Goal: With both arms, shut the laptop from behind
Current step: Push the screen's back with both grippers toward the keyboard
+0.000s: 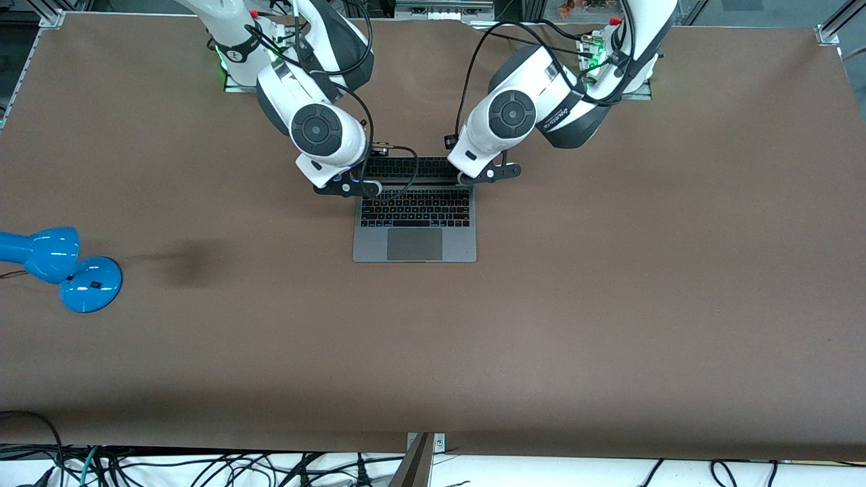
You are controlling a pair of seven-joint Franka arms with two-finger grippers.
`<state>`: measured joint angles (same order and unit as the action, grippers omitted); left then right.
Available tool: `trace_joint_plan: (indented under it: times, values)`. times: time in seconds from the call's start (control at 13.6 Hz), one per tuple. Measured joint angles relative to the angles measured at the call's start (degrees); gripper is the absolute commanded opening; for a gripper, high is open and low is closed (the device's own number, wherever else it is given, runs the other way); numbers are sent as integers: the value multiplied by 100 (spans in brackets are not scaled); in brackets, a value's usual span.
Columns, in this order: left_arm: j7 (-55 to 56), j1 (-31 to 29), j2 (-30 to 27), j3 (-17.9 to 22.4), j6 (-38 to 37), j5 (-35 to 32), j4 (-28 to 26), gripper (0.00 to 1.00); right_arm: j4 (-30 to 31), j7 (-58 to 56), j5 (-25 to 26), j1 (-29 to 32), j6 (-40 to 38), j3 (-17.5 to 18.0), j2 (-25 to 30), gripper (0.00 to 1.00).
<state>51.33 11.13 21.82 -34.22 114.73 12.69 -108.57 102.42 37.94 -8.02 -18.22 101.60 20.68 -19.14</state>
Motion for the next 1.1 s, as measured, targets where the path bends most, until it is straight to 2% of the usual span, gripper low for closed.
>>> trace_joint_plan:
  times: [1.1]
  values:
    - [19, 0, 211, 19, 201, -169, 47, 0, 0, -312, 120, 189, 602, -23, -155, 8]
